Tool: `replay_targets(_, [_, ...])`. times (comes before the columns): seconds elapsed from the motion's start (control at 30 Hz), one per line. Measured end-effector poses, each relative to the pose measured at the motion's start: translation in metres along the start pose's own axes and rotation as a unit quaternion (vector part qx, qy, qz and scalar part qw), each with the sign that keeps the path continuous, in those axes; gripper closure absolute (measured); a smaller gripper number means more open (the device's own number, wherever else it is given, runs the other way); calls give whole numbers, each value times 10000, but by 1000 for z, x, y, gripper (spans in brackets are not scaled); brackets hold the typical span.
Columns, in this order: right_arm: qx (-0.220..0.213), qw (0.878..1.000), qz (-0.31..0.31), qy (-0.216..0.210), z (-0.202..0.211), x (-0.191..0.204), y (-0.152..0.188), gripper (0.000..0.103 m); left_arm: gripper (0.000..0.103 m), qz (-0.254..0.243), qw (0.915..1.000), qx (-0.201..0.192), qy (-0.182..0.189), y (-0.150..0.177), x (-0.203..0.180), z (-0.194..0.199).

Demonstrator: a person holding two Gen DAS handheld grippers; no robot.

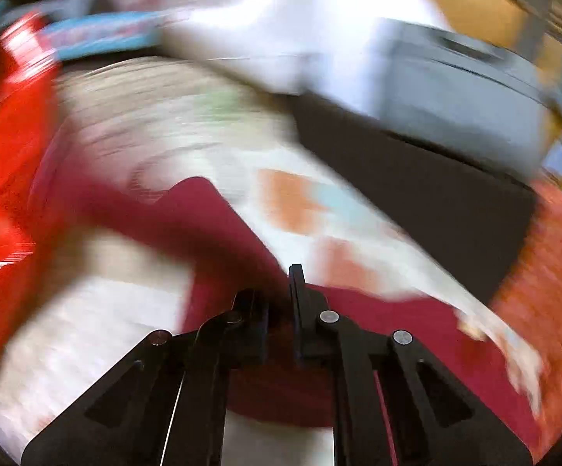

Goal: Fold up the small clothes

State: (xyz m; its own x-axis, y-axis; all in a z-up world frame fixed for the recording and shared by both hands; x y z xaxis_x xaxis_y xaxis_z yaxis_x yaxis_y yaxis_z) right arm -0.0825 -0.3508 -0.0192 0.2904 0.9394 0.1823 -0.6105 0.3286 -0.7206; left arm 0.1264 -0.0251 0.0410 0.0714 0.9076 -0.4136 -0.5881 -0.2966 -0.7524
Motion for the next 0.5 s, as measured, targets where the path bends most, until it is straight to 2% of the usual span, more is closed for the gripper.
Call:
replay_targets(0.03, [-59, 10000, -79, 8, 3, -4, -3, 19, 96, -207, 9990, 77, 385, 7, -33, 9])
replay_targets(0.07, [-124, 9998, -176, 37, 6, -10, -7, 19, 96, -502, 9943, 222, 913, 21, -77, 22])
replay_targets(0.13, [-180, 9993, -324, 109, 10, -20, -11, 19, 96, -890, 9827, 473, 1554, 48, -134, 36])
replay_targets(0.2, [-221, 9986, -462, 102, 12, -27, -13, 19, 95, -1190, 9670, 897, 2066, 85, -178, 42])
replay_targets(0.23, [-244, 9984, -512, 84, 13, -29, -14, 19, 94, -1279, 9565, 1219, 2320, 108, -195, 42])
replay_targets(0.27, [-290, 9979, -575, 58, 15, -31, -16, 19, 85, -1407, 9443, 1544, 2542, 130, -209, 40])
replay_targets(0.3, [-340, 9975, -618, 45, 17, -32, -17, 19, 78, -1505, 9357, 1730, 2682, 143, -217, 39])
replay_targets(0.33, [-382, 9971, -662, 45, 18, -33, -18, 19, 61, -1596, 9272, 1953, 2770, 157, -222, 38])
replay_targets(0.37, [-410, 9967, -695, 41, 20, -34, -19, 19, 53, -1633, 9247, 2074, 2743, 163, -223, 37])
replay_targets(0.43, [-480, 9961, -742, -29, 22, -32, -26, 19, 53, -1633, 9256, 2050, 2729, 158, -221, 44])
replay_targets(0.5, [-478, 9963, -706, -104, 21, -28, -31, 19, 49, -1703, 9309, 1985, 2551, 142, -212, 58])
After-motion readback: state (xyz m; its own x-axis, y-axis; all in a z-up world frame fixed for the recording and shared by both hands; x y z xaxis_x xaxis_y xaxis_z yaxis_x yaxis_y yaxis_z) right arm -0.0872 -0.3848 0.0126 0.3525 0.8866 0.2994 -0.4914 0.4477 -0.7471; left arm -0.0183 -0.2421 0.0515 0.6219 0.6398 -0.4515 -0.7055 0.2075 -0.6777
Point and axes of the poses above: each gripper's, at about its wrist camera, not at the fingertips, and z roughly against the way its jaws point, x to its left, y to its underside, the point moved 10 cm from there along -z, roughly the way its jaws point, and after that the axes turned 6 degrees about -x, right-handed, at the moved point
